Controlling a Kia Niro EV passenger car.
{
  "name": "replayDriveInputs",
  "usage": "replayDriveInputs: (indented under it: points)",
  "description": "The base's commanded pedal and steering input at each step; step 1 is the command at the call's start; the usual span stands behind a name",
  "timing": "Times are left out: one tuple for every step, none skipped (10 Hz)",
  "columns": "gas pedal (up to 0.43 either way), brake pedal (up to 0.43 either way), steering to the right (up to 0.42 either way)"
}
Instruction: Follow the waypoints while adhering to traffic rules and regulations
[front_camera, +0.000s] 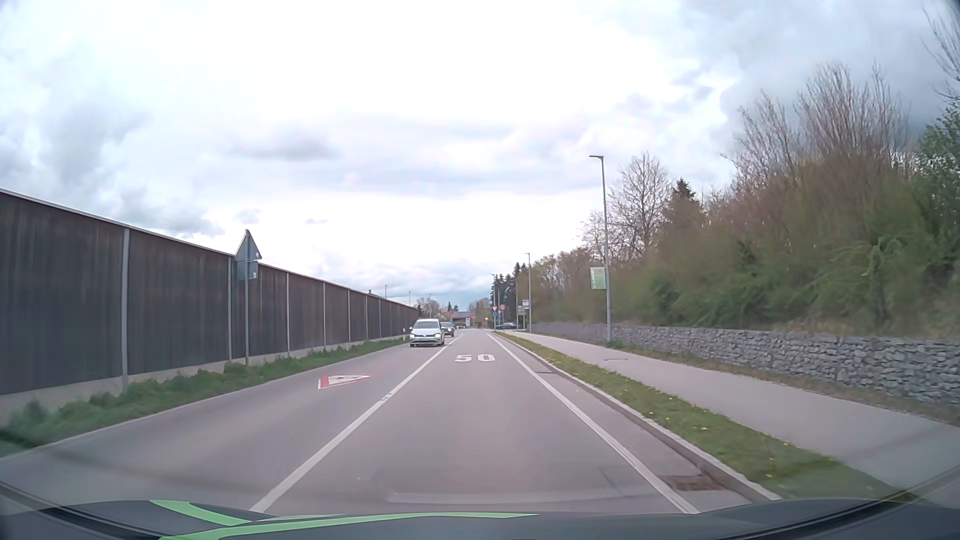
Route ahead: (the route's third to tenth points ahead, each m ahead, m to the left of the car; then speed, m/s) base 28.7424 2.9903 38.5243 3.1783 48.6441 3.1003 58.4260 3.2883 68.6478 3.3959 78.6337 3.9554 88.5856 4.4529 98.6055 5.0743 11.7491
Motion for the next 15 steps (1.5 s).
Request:
replayDriveInputs:
  points:
    - [0.098,0.000,-0.001]
    - [0.098,0.000,-0.001]
    - [0.087,0.000,-0.001]
    - [0.087,0.000,-0.001]
    - [0.087,0.000,-0.001]
    - [0.079,0.000,-0.001]
    - [0.079,0.000,-0.001]
    - [0.079,0.000,-0.001]
    - [0.079,0.000,0.000]
    - [0.067,0.000,0.000]
    - [0.067,0.000,-0.001]
    - [0.067,0.000,0.000]
    - [0.067,0.000,0.000]
    - [0.059,0.000,0.000]
    - [0.059,0.000,0.000]
